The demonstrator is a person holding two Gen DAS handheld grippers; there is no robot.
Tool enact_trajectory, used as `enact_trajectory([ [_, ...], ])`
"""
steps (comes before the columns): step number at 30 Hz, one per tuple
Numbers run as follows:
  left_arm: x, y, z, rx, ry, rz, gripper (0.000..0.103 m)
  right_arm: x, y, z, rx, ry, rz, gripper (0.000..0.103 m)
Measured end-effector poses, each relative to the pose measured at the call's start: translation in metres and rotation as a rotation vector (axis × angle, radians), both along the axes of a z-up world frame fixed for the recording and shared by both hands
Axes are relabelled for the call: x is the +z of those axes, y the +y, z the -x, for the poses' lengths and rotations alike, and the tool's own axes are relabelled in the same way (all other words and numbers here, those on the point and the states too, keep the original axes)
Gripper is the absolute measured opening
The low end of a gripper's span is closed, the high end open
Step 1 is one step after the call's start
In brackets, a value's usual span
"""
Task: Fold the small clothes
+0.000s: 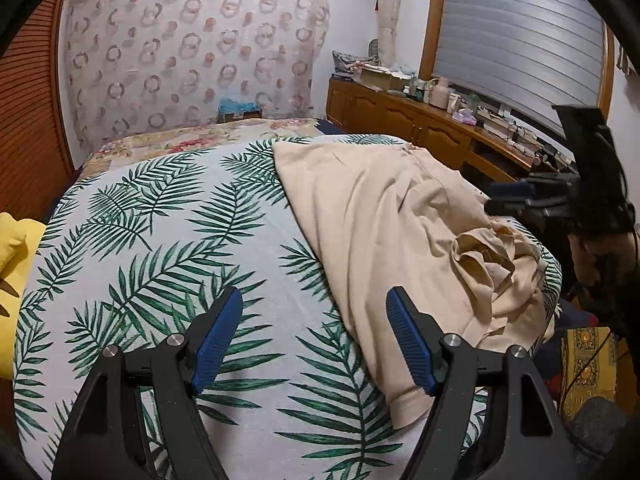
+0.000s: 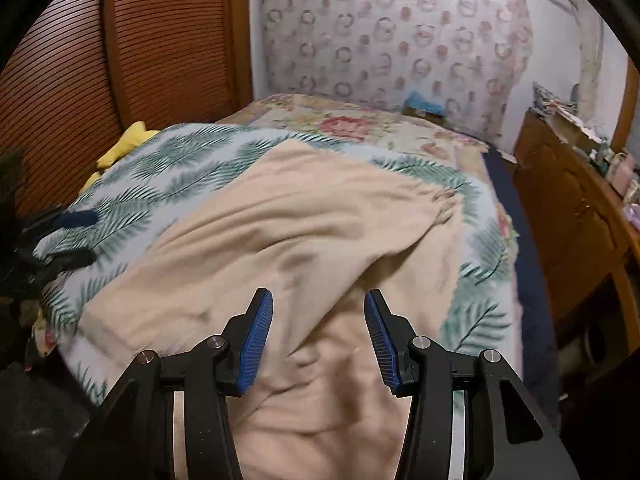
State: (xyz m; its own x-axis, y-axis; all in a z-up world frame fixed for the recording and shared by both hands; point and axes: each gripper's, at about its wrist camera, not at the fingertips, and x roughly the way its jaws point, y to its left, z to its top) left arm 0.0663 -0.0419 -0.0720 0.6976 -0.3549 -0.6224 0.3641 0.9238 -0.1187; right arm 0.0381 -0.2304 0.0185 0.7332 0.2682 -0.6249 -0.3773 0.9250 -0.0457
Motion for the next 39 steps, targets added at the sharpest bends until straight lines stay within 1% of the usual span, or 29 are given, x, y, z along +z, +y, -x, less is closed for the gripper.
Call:
enact_trajectory([
  [4,-0.003,-0.004,0.001,-0.005,0.008,-0.001,0.075,-0.004,0.005,0.013,0.053,0.013,-0.016,0.05],
  [6,-0.005,-0.005,0.002,-0.009,0.013,-0.001,0.075,-0.007,0.006,0.012,0.08,0.02,-0.023,0.05],
  [7,-0.006,-0.006,0.002,-0.011,0.015,-0.002,0.075,-0.007,0.005,0.014,0.089,0.024,-0.016,0.047],
  [8,-0.007,-0.006,0.002,-0.013,0.017,-0.002,0.075,-0.01,0.006,0.015,0.094,0.03,0.001,0.044],
  [9,-0.007,-0.007,0.002,-0.015,0.019,-0.002,0.075,-0.013,0.004,0.014,0.095,0.036,0.013,0.038],
  [10,-0.008,-0.008,0.002,-0.018,0.021,-0.001,0.075,-0.014,0.0,0.013,0.094,0.044,0.023,0.029],
  [11,-0.008,-0.009,0.002,-0.021,0.022,-0.001,0.075,-0.018,-0.005,0.012,0.087,0.051,0.036,0.023],
  [12,-0.009,-0.01,0.003,-0.025,0.023,-0.001,0.075,-0.018,-0.008,0.013,0.081,0.055,0.043,0.01],
  [14,-0.009,-0.012,0.004,-0.033,0.024,-0.004,0.075,-0.016,-0.02,0.017,0.077,0.052,0.025,0.004],
  [15,-0.01,-0.014,0.004,-0.037,0.026,-0.004,0.075,-0.014,-0.026,0.021,0.076,0.046,0.019,0.003],
  [16,-0.01,-0.015,0.005,-0.041,0.028,-0.004,0.075,-0.012,-0.031,0.027,0.069,0.03,0.019,0.003],
  [19,-0.01,-0.021,0.006,-0.06,0.033,-0.001,0.075,-0.001,-0.055,0.047,0.035,-0.002,-0.028,0.002],
  [24,-0.011,-0.03,0.009,-0.083,0.039,-0.011,0.075,0.018,-0.096,0.084,-0.033,-0.058,-0.058,0.002],
  [28,-0.01,-0.037,0.011,-0.099,0.042,-0.016,0.075,0.019,-0.118,0.106,-0.083,-0.052,-0.046,0.002],
  [31,-0.011,-0.039,0.012,-0.105,0.044,-0.021,0.075,0.016,-0.123,0.125,-0.098,-0.022,-0.033,0.002],
  [34,-0.012,-0.04,0.012,-0.103,0.047,-0.025,0.075,0.013,-0.118,0.124,-0.104,0.008,-0.035,0.002],
  [37,-0.012,-0.04,0.011,-0.097,0.051,-0.024,0.075,0.018,-0.119,0.123,-0.105,0.011,-0.045,0.002],
  [39,-0.013,-0.04,0.011,-0.095,0.051,-0.02,0.075,0.026,-0.107,0.124,-0.113,-0.005,-0.036,0.005],
])
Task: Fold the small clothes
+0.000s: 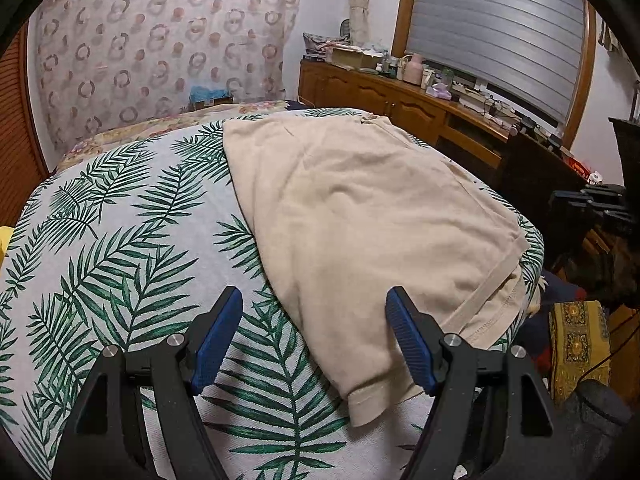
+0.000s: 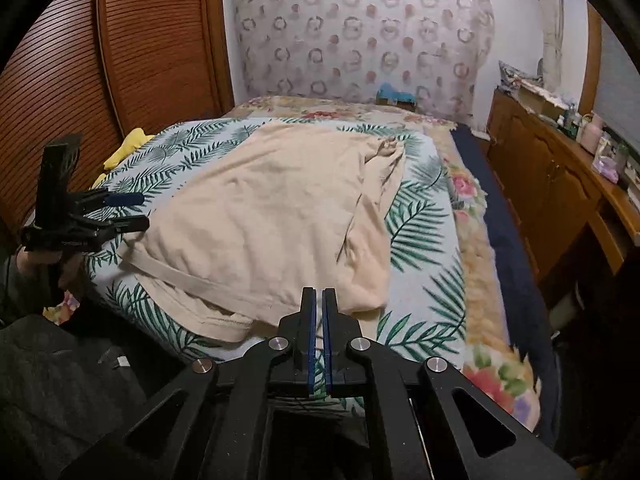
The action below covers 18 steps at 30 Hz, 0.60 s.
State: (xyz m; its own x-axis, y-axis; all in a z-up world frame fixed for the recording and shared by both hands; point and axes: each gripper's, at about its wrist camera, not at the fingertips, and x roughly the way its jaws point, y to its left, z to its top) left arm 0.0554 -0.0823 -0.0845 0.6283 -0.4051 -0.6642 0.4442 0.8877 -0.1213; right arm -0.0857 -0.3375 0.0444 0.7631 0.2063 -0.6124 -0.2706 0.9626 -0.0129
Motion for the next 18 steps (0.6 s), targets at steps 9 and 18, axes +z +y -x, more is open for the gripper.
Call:
enact_trajectory([
  [9,-0.002,0.0,-0.002,0.001,0.009,-0.002,0.075,-0.027,0.026,-0.031,-0.029,-0.005,-0.024,0.026],
  [18,-0.006,-0.001,-0.001,0.0,0.02,-0.004,0.075,-0.052,0.032,-0.068,-0.015,0.051,-0.078,0.04],
])
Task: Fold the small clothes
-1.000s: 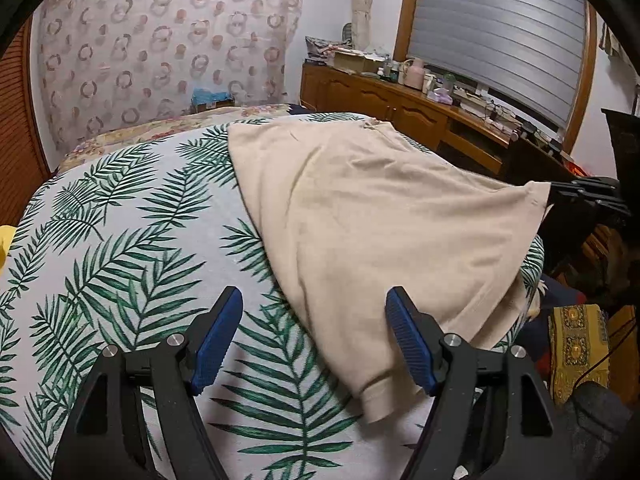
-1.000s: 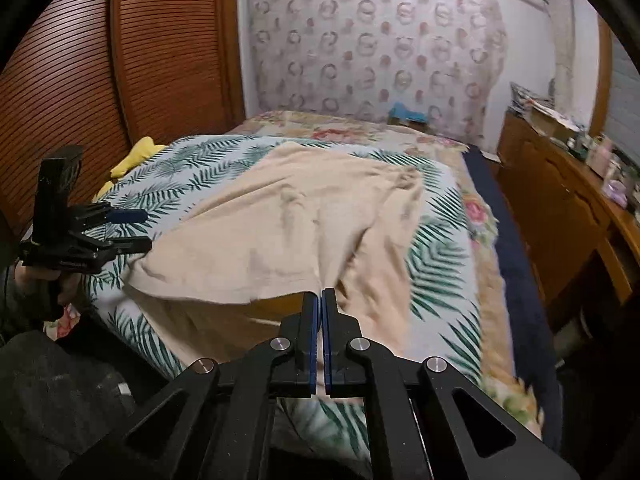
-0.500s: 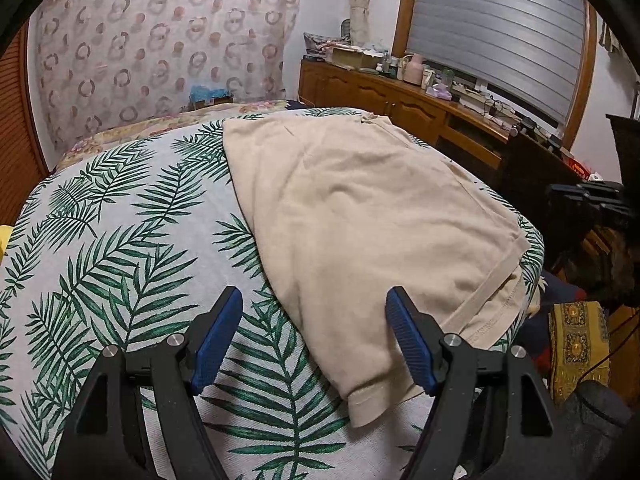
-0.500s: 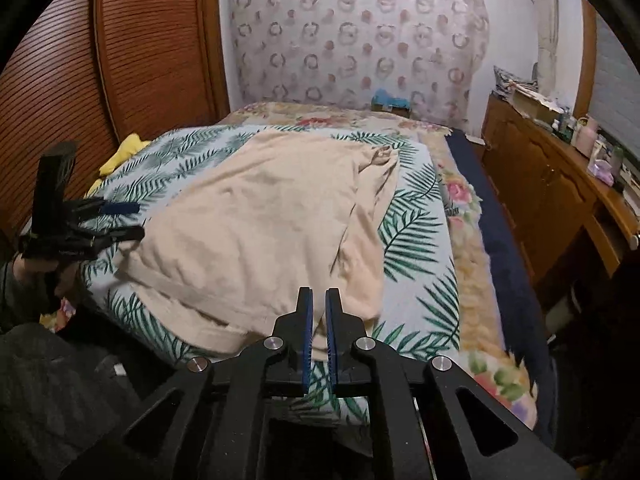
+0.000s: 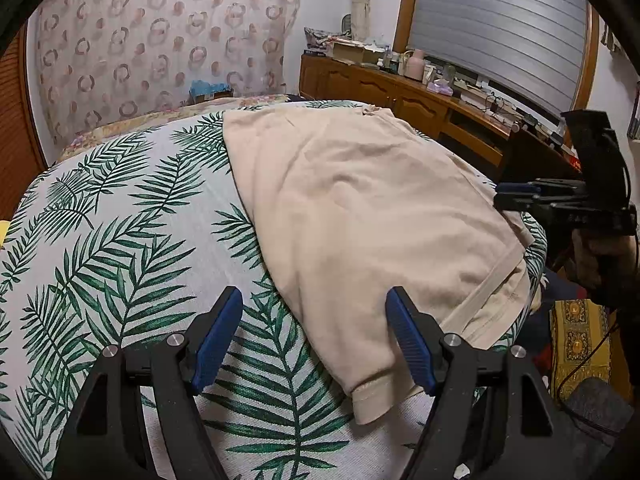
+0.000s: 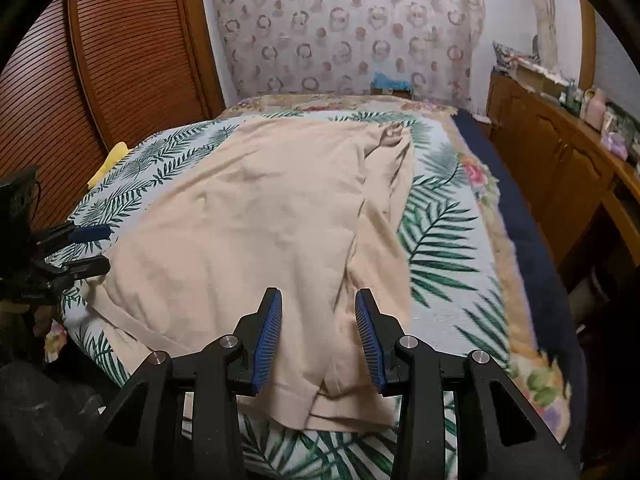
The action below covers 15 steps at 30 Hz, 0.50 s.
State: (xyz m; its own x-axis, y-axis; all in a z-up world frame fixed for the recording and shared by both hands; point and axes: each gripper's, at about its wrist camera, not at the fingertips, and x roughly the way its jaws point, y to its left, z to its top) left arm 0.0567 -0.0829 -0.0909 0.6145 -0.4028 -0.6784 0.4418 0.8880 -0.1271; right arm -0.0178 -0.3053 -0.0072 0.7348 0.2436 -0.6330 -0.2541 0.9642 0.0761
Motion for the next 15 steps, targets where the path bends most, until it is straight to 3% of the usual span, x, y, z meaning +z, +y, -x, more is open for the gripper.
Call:
enact_trajectory([
  [3,-0.001,0.0,0.0,-0.012,0.01,0.015,0.075,-0.004,0.003,-0.002,0.022,0.011,0.009,0.037],
  [5,-0.003,0.001,-0.001,-0.024,0.022,0.029,0.072,-0.005,0.005,-0.002,0.042,0.011,0.011,0.025],
  [7,-0.003,0.0,-0.001,-0.03,0.03,0.027,0.068,-0.006,0.004,-0.001,0.059,0.014,0.008,0.006],
  [15,-0.008,0.002,0.007,-0.06,0.072,0.039,0.053,0.008,-0.009,0.026,0.008,-0.066,0.003,0.002],
])
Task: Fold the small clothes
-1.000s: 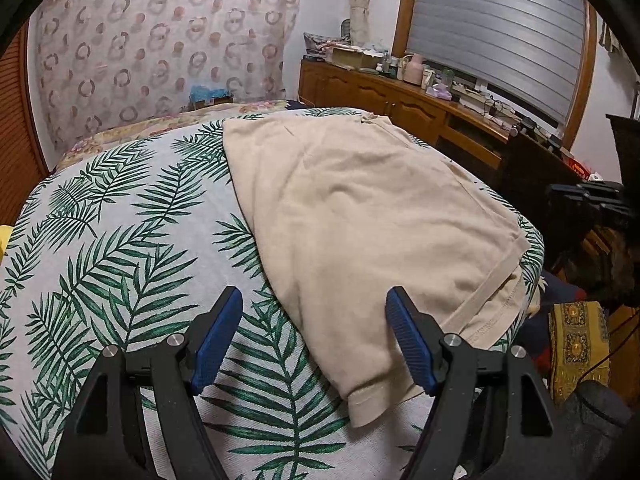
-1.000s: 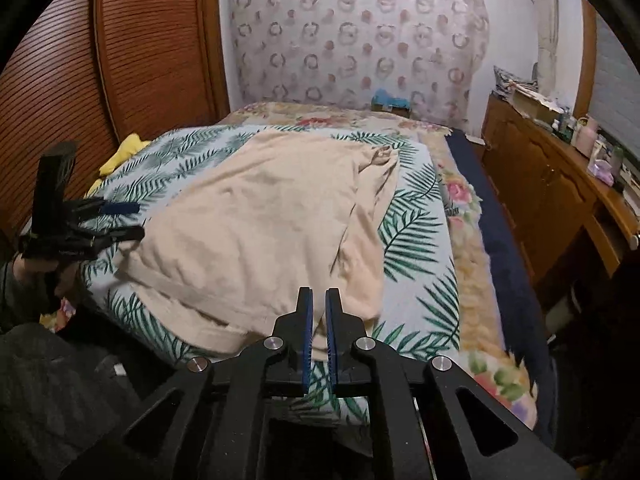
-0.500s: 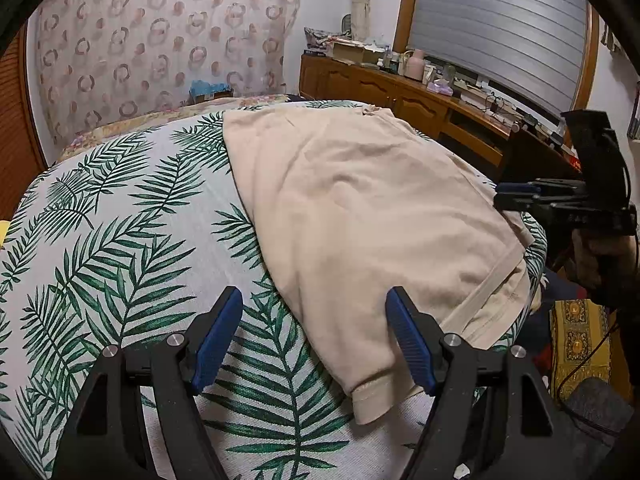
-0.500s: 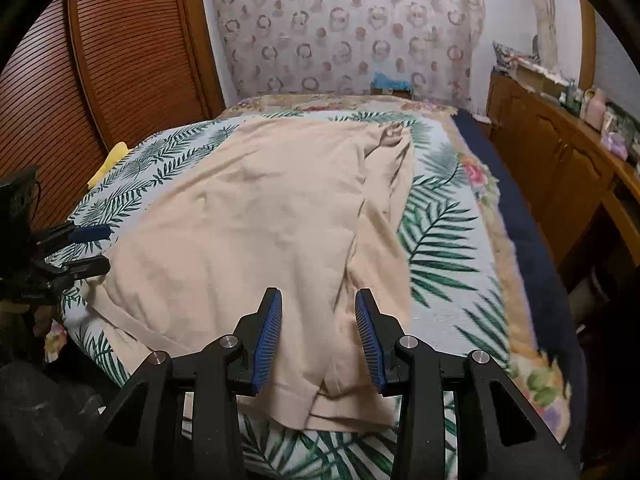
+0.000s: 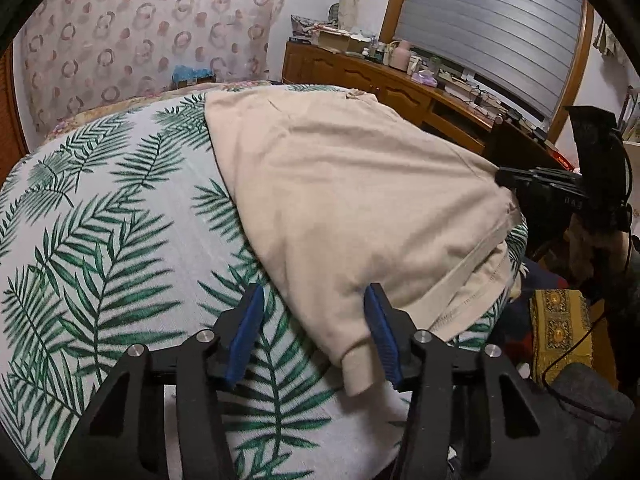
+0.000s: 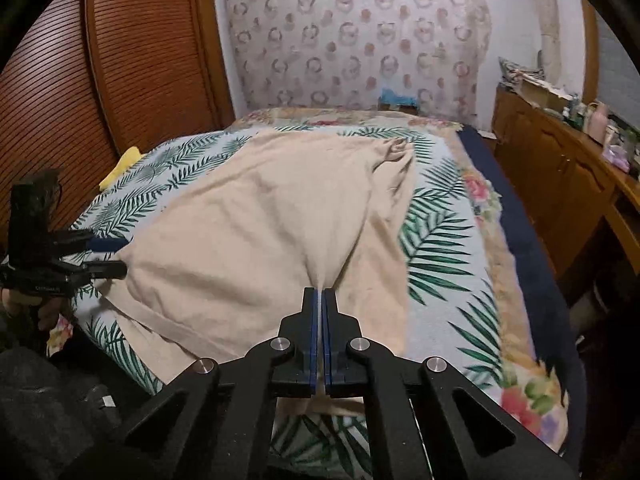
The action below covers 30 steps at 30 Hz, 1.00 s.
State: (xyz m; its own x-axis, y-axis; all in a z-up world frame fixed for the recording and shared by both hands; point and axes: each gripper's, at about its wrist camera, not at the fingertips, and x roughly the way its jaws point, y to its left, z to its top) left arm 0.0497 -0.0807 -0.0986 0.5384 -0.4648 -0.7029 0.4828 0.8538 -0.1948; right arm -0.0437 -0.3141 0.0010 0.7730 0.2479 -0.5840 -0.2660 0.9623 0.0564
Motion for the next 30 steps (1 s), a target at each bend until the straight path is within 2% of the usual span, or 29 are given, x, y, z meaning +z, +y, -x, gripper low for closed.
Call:
enact_trajectory([
  [2,-0.001,0.0,0.001,-0.004,0.002,-0.004,0.051,-0.003,-0.001,0.003,-0.007,0.006,0.005,0.002],
  [7,-0.001,-0.003,0.004,-0.021,0.011,-0.009,0.036,-0.009,-0.003,0.0,-0.04,0.027,0.023,0.002],
  [9,-0.001,-0.004,0.005,-0.024,0.011,-0.014,0.036,-0.01,-0.005,-0.003,-0.061,0.027,0.023,0.005],
  [11,-0.001,-0.005,0.006,-0.024,0.008,-0.021,0.036,-0.01,-0.008,-0.005,-0.076,0.031,0.023,0.015],
  [13,0.0,-0.005,0.006,-0.024,0.006,-0.027,0.036,-0.011,-0.012,-0.008,-0.093,0.038,0.023,0.039],
  [16,0.0,-0.005,0.006,-0.024,0.006,-0.027,0.036,-0.011,-0.016,-0.008,-0.102,0.026,-0.009,0.062],
  [18,0.0,-0.005,0.006,-0.023,0.005,-0.029,0.036,-0.014,-0.014,-0.008,-0.092,0.027,-0.024,0.069],
  [21,0.0,-0.005,0.007,-0.023,0.004,-0.03,0.036,-0.02,-0.01,-0.009,-0.071,0.046,-0.029,0.072],
  [30,0.0,-0.006,0.007,-0.026,-0.005,-0.038,0.036,-0.036,-0.003,-0.02,-0.05,0.12,-0.035,0.072],
])
